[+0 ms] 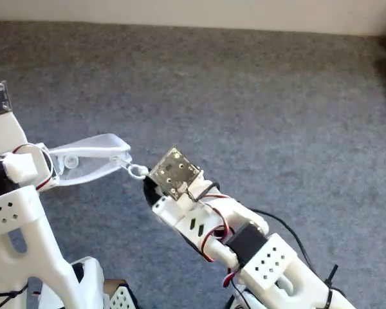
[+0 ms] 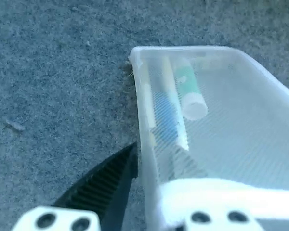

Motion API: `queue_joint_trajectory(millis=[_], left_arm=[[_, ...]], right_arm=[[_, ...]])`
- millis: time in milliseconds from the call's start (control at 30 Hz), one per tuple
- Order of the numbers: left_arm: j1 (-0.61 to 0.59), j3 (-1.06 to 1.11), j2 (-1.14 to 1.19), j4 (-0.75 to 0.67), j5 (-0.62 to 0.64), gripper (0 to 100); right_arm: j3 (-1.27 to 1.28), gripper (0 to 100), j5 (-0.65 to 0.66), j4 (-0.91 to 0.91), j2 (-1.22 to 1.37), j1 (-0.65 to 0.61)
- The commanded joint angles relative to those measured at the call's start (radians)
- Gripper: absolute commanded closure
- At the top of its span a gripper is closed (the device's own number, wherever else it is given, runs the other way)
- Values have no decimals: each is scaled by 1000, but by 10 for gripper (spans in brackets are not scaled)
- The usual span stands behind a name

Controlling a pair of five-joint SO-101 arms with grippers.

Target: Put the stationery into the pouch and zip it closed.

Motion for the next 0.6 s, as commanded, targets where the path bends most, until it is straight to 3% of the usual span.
queue_joint_trajectory(millis=[0, 267, 567], left_arm=[[12, -65, 7, -21, -11, 751], [188, -162, 7, -20, -15, 752], [469, -162, 10, -68, -265, 752]], right_arm=[[-61, 993, 14, 76, -53, -15], [-51, 993, 72, 183, -163, -10], [61, 993, 74, 236, -348, -8]])
